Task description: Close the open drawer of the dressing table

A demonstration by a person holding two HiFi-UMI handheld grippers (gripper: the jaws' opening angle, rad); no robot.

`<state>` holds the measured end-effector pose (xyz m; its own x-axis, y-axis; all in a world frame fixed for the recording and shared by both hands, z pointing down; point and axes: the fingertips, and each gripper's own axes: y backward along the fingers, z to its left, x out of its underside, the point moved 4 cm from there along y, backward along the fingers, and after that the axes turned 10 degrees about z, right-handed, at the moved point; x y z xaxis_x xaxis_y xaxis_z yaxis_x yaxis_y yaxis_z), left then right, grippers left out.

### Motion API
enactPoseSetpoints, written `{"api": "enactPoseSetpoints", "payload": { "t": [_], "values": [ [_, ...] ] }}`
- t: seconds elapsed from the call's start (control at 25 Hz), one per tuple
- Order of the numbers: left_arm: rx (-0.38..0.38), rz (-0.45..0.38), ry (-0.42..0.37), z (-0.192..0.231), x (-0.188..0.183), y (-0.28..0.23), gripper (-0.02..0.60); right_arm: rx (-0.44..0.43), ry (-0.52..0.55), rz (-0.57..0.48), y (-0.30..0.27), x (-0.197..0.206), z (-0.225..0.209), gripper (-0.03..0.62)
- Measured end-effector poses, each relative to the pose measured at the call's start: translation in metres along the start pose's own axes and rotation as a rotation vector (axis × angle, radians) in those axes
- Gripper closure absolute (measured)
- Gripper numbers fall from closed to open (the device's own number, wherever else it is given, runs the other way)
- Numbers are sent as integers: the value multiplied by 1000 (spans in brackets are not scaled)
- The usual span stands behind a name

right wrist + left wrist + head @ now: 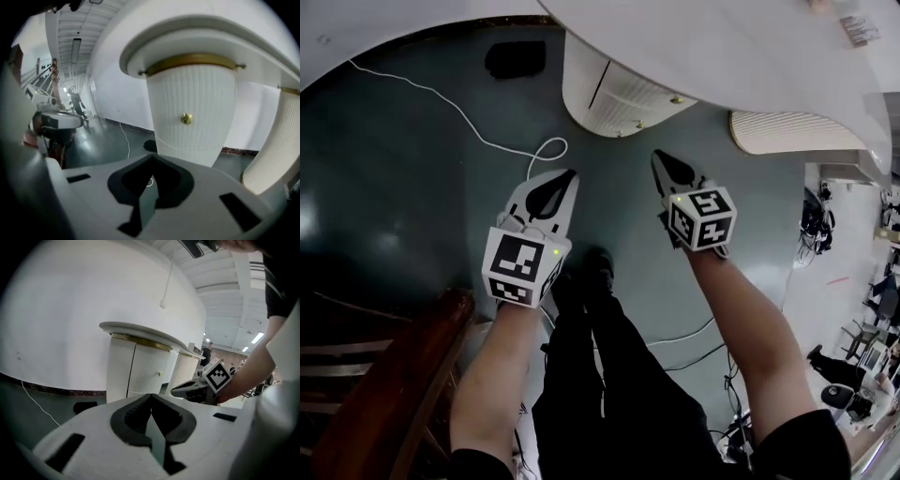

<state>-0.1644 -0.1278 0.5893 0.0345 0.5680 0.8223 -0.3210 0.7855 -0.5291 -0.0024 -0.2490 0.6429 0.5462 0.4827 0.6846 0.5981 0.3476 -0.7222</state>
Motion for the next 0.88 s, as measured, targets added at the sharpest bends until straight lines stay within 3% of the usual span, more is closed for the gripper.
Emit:
{"api": "enactPoseSetpoints", "payload": {
  "t": [0.24, 0.56, 0.68, 0.88],
  "values": [
    [-5, -25, 51, -12, -56, 86, 572, -100, -61, -5, 108, -27, 76, 588],
    [28, -80, 56, -54, -147, 167, 572, -117, -103, -32, 234, -57, 154, 588],
    [64, -82, -8, -71, -182, 182, 572, -116, -63, -50, 273, -75, 159, 588],
    [51, -90, -59, -92, -209, 213, 572, -53, 132, -101, 345, -90, 159, 589]
  ]
}}
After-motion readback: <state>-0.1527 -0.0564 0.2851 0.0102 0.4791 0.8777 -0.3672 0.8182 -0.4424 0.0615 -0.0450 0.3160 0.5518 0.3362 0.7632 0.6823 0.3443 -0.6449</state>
